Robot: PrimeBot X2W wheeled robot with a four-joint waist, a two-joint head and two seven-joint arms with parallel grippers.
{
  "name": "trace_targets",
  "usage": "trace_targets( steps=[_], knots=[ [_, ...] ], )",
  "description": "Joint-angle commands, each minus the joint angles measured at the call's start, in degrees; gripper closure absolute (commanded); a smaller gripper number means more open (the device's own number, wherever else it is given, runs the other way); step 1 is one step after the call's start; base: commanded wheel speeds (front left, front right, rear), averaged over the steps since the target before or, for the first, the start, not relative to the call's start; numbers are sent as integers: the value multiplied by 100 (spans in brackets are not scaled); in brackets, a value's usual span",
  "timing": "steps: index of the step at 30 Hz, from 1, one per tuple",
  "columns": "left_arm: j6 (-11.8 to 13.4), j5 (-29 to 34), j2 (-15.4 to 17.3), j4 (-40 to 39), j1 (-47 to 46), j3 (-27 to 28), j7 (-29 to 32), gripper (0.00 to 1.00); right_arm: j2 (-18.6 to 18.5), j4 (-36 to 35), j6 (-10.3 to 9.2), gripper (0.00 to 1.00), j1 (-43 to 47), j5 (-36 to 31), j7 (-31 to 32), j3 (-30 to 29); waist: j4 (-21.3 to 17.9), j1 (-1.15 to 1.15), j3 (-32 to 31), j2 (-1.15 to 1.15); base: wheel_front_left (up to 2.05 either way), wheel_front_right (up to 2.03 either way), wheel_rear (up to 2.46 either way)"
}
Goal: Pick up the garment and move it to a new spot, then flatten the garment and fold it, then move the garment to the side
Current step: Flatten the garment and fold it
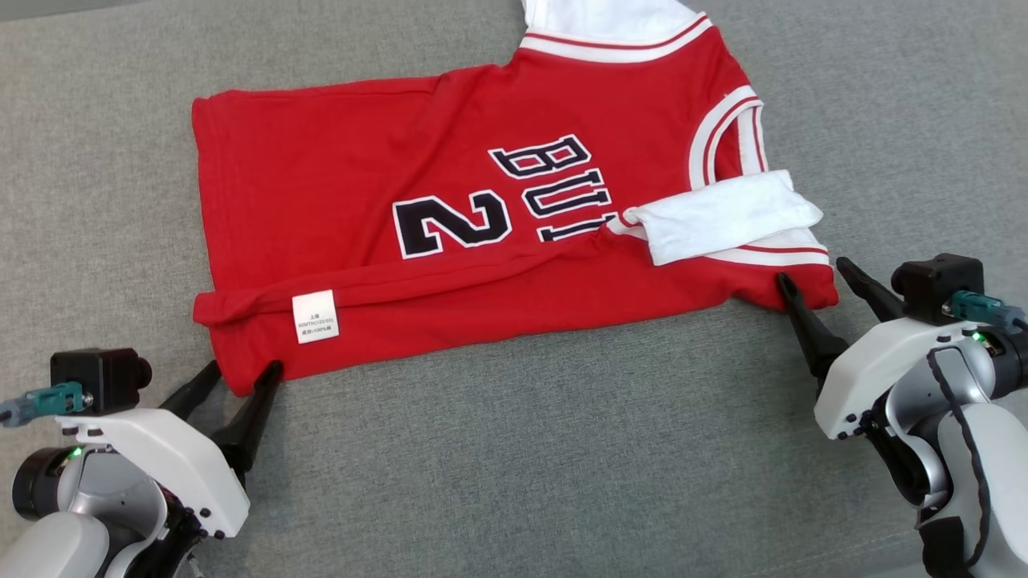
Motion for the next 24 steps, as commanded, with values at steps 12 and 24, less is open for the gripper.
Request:
trace_targets(
  steps=[12, 24],
  knots=[
    [-208, -100, 17, 430, -104, -177, 215, 100, 177, -18, 2, 0, 178, -81, 636, -82, 119, 0, 264, 0, 0, 0, 0],
    [-714, -500, 245, 82, 35, -100, 404, 100, -330, -293, -1, 100, 79, 665, 1084, -127, 114, 0, -248, 0, 0, 0, 0]
  ],
)
